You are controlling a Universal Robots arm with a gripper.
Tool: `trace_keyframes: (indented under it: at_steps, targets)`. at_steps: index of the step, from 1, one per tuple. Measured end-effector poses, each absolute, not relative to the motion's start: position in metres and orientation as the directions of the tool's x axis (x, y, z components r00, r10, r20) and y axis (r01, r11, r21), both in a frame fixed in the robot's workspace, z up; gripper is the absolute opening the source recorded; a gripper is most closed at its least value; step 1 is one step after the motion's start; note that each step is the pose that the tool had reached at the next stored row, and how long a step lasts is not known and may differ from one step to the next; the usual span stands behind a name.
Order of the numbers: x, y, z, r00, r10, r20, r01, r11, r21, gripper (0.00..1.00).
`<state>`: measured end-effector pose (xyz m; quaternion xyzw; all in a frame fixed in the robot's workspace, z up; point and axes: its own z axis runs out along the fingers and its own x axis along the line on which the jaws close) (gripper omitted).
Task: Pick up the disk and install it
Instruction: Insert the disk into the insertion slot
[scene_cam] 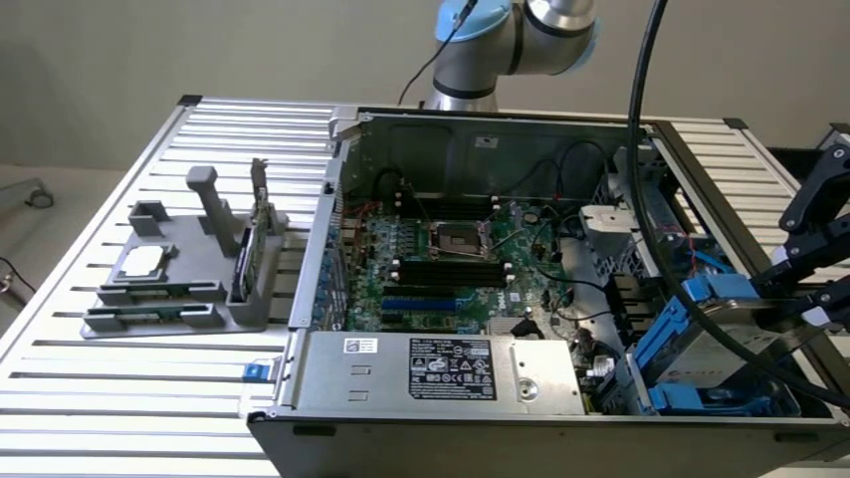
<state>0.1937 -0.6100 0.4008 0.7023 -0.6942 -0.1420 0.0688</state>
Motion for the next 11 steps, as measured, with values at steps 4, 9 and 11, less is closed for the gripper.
trace_keyframes:
  at_steps: [4, 9, 11]
  targets:
    - [0.1937, -0.6100, 0.4007, -0.004, -0.994, -0.105, -0.955, -0.027, 0.294, 0.31]
    - [0.1937, -0.6101, 0.4008, -0.004, -0.994, -0.105, -0.955, -0.027, 0.294, 0.44]
    - [0.1937, -0.6101, 0.4008, -0.004, -0.994, -0.106, -0.955, -0.027, 0.294, 0.44]
